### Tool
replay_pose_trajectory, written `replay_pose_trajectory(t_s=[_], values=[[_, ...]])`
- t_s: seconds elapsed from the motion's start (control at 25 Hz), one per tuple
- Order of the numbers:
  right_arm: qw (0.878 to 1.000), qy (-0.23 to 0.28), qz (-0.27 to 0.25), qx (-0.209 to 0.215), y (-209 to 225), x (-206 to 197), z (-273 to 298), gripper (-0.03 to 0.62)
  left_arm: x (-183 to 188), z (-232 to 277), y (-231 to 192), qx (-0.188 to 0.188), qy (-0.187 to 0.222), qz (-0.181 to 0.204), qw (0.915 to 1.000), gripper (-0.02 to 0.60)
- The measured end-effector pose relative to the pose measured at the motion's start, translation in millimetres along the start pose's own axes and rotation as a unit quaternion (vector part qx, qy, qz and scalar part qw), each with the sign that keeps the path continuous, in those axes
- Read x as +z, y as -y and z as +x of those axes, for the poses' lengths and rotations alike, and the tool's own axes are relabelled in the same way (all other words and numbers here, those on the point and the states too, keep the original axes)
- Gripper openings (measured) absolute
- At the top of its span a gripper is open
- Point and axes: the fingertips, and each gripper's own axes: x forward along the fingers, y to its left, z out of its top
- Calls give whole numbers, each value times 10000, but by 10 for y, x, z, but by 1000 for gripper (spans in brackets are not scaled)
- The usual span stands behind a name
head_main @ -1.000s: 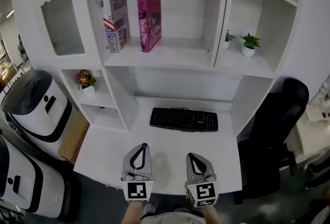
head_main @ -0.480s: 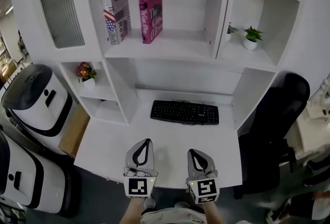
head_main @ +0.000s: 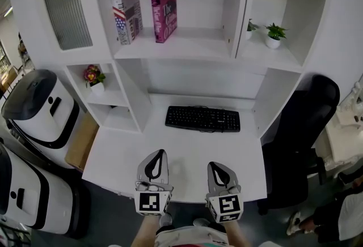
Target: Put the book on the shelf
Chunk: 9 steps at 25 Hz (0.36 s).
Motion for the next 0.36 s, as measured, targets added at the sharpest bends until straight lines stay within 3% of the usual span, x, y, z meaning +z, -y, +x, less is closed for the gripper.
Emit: replay_pose_trajectory(t_s=[0.36], values=[[10000, -33, 59, -1, -71, -26, -47, 5, 30, -56, -44, -32, -6, -66, 10000, -2]])
